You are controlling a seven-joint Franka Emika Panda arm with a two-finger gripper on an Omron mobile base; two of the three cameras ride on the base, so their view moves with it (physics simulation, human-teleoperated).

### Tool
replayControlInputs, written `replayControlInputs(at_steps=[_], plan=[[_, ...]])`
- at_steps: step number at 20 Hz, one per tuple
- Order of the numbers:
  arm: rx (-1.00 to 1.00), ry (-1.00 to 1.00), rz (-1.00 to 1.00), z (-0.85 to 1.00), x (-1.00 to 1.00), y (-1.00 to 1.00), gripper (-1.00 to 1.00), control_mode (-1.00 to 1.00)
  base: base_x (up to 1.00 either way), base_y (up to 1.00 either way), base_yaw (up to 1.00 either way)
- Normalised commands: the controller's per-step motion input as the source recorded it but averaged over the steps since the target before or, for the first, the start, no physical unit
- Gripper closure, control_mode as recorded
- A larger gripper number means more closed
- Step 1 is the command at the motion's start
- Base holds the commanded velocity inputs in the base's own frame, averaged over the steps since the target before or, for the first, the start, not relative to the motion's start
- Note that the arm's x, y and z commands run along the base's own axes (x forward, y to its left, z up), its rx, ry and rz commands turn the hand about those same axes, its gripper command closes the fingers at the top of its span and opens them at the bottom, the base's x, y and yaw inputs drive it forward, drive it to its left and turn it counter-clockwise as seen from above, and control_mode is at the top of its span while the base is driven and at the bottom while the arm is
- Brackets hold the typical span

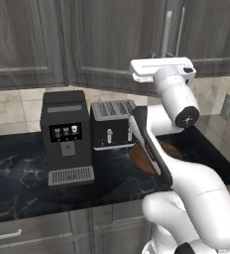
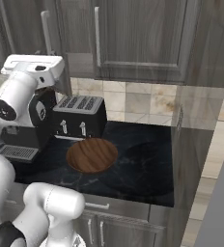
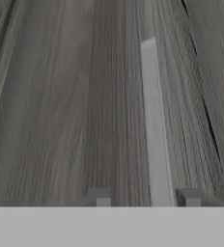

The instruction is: Open the cabinet. Pick the kiwi and banana from the cabinet and place them into the bowl. Then close the cabinet.

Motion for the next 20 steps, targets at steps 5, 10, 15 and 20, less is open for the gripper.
replayControlInputs(at_steps=[5,10,15,20], plan=[[0.0,0.14,-0.01,0.52,-0.97,1.0,1.0,-1.0,0.0,0.0,0.0],[0.0,0.1,-0.01,0.21,-0.77,0.99,1.0,-1.0,0.0,0.0,0.0],[-0.01,0.0,0.0,0.0,-0.01,0.22,-1.0,-1.0,0.0,0.0,0.0],[0.0,-0.19,0.0,0.0,-0.79,0.0,-1.0,-1.0,0.0,0.0,0.0]])
